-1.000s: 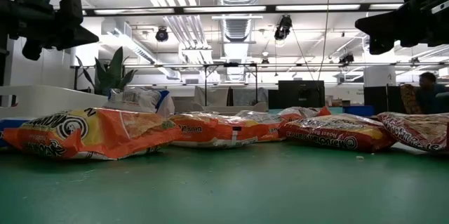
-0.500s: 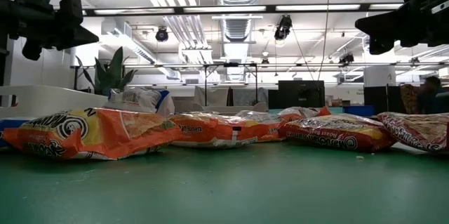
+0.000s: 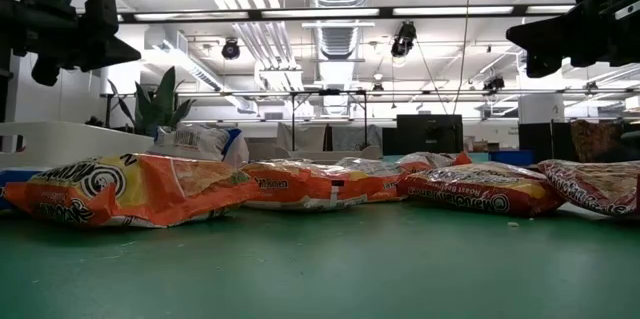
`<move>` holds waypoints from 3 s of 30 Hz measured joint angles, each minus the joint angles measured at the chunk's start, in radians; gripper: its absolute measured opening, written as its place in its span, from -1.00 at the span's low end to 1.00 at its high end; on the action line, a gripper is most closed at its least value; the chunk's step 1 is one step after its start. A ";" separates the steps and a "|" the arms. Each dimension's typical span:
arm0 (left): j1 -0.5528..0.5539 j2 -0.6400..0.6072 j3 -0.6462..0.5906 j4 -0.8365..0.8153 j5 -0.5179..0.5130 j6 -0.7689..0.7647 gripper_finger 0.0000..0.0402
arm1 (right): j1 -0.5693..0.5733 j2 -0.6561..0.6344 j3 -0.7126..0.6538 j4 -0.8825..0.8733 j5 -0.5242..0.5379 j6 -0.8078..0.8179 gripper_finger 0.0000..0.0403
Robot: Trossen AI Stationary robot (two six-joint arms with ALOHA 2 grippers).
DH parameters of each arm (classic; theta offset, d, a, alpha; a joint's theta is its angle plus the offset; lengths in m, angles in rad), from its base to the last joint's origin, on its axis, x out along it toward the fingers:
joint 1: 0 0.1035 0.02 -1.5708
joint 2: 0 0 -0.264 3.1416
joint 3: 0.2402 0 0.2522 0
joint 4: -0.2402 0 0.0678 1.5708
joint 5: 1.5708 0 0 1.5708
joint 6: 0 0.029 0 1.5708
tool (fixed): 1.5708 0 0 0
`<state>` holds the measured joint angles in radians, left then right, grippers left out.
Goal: Sort Maruchan noodles
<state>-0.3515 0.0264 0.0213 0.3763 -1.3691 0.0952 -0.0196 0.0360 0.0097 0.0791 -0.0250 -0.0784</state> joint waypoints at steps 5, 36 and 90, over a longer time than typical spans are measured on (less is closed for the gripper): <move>0.000 0.000 0.000 0.000 0.000 0.000 -1.00 | 0.000 0.000 0.000 0.000 0.000 0.000 -0.95; 0.000 0.000 0.000 0.000 0.000 0.000 -1.00 | 0.000 0.000 0.000 0.000 0.000 0.000 -0.95; 0.003 0.021 0.000 -0.068 -0.140 -0.677 -1.00 | -0.001 0.032 0.004 0.262 0.344 0.279 -0.95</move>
<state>-0.3485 0.0470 0.0216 0.3087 -1.5089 -0.5815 -0.0204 0.0680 0.0135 0.3416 0.3189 0.2005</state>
